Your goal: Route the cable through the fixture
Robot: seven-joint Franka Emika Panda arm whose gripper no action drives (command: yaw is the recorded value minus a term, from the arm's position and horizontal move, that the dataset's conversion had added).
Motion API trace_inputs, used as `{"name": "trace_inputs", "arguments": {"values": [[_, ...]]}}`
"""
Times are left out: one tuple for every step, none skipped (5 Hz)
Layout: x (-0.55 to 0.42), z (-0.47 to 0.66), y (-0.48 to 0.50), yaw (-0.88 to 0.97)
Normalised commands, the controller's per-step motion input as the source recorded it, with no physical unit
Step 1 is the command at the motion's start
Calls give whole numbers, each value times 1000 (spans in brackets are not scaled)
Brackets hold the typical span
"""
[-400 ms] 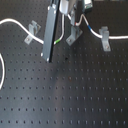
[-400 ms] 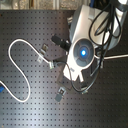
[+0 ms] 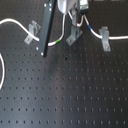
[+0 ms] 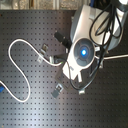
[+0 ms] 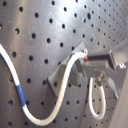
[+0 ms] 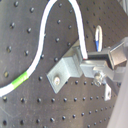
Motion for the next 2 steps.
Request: {"name": "trace_inputs", "arguments": {"values": [[-60,121,50,937],[2,139,0,1000]]}}
